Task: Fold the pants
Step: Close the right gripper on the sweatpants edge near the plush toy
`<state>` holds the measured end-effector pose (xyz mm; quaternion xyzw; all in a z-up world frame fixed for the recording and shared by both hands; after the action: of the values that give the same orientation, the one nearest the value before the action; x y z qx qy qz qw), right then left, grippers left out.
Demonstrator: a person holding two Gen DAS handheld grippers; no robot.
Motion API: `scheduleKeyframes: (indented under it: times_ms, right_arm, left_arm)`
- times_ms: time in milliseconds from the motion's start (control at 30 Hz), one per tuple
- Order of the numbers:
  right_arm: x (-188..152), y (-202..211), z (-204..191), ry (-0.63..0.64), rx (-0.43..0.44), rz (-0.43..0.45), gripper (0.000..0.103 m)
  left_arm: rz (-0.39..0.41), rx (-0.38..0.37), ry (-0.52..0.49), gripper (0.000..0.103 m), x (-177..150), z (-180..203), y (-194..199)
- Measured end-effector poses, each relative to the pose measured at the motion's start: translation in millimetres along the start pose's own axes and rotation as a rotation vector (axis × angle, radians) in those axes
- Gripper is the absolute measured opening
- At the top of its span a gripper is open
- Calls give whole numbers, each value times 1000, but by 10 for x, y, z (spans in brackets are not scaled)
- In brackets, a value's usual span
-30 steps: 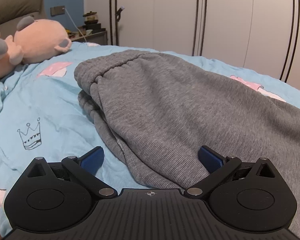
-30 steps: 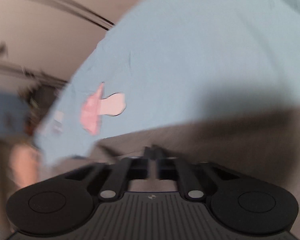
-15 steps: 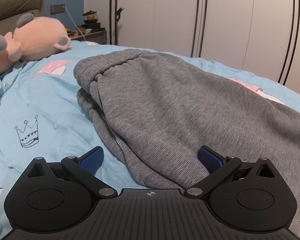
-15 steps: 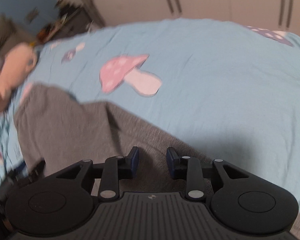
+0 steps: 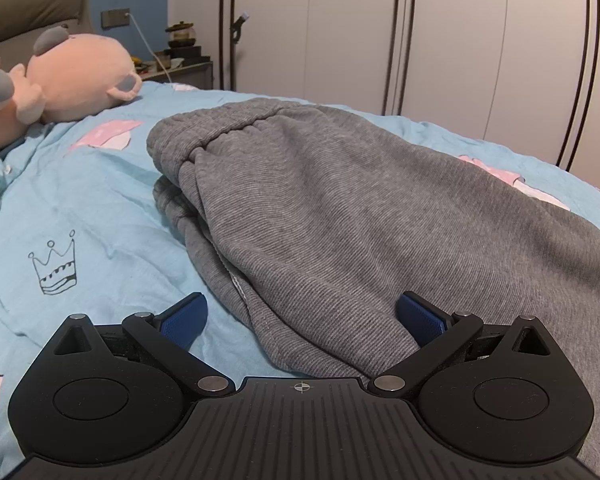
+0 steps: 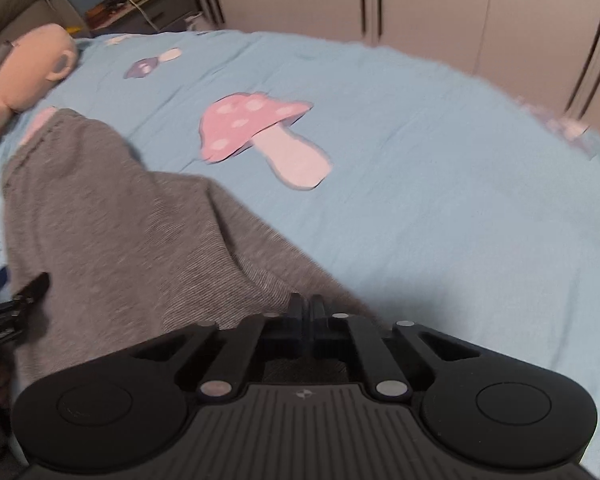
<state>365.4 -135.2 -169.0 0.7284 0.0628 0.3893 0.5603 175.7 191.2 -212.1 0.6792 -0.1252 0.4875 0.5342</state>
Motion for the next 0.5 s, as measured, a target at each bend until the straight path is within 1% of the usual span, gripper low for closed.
scheduleKeyframes:
  times_ms: [67,133,167,200,233,267,300,367,433,500]
  right_arm:
    - [-1,12,-64,37,-48,7,2]
    - [39,44,-65,113,-143,54,2]
    - [75,49,27,100,-234,78,0]
    - [112,40,186,60,-325,95,0]
    - [129,36,331,28,-398,101,0]
    - [128,76,451,-33,-422,113,0]
    - [115,167,494,-101,-366,147,0]
    - [47,398,385,-166,-218,205,1]
    - [-71,522,136,-144,-85,194,3]
    - [-209,501,-77,-137,13,138,3]
  left_arm:
    - [1,1,-1,103,-2,4,1]
    - [3,0,0,103,-4,0,3]
    - [5,0,0,103,-7,0,3]
    - [3,0,0,103,-8,-1,4]
    - [3,0,0,103,-11,-3,5]
    - [4,-3,4,103,-16,-8,4]
    - [2,-5,6,103,-11,-7,-2]
    - [4,-5,8,103,-9,1,-8]
    - [9,0,5,103,-7,14,-14]
    - [10,1,4,103,-4,17,-14]
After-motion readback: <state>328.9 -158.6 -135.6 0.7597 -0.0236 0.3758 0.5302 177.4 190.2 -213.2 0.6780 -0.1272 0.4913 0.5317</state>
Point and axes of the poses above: each gripper's, at about its wrist camera, not at the fingertips, and y roughly against the way its jaws point, z to its right, x to its top, the point moved 6 cm from there along -y, roughly the way its jaws point, and after that the axes turned 1 degree about y, right-handed, at the moved point
